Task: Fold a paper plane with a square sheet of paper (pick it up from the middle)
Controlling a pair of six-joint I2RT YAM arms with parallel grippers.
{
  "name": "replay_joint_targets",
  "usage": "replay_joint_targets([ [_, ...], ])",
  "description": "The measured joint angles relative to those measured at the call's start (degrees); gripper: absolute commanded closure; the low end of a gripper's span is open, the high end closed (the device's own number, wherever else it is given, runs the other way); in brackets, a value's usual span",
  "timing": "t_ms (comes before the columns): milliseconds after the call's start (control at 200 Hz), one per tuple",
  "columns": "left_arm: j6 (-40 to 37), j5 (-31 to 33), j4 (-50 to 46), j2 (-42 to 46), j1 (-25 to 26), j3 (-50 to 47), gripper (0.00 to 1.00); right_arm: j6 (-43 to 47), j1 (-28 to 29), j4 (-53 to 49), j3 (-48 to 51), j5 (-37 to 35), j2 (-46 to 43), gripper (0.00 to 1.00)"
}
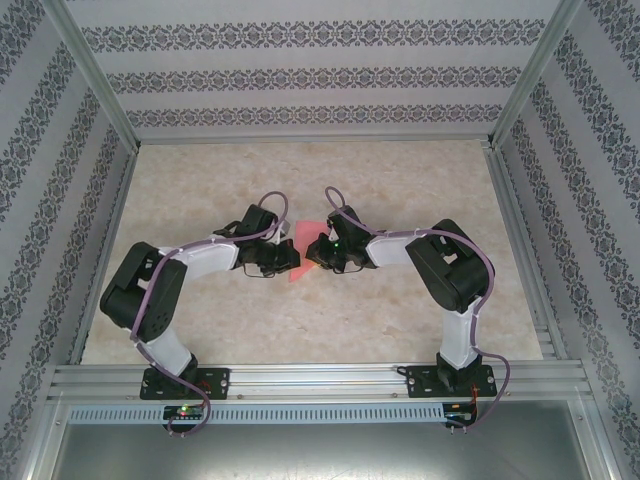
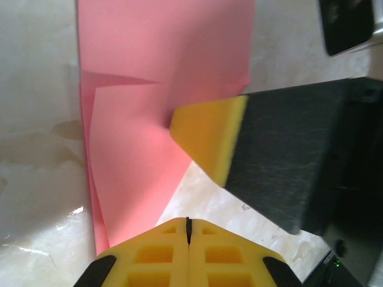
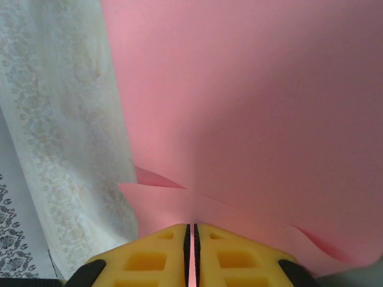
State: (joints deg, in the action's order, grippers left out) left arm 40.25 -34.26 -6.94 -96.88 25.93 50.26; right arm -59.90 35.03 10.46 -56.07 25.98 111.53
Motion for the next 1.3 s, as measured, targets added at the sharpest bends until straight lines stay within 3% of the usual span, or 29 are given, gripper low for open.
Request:
replay_joint_targets([
  [1299, -0.24, 3.50, -2.05, -3.54, 0.72, -0.07, 0.95, 0.00, 0.11, -0.15, 0.00, -0.20, -0.02, 0.86],
])
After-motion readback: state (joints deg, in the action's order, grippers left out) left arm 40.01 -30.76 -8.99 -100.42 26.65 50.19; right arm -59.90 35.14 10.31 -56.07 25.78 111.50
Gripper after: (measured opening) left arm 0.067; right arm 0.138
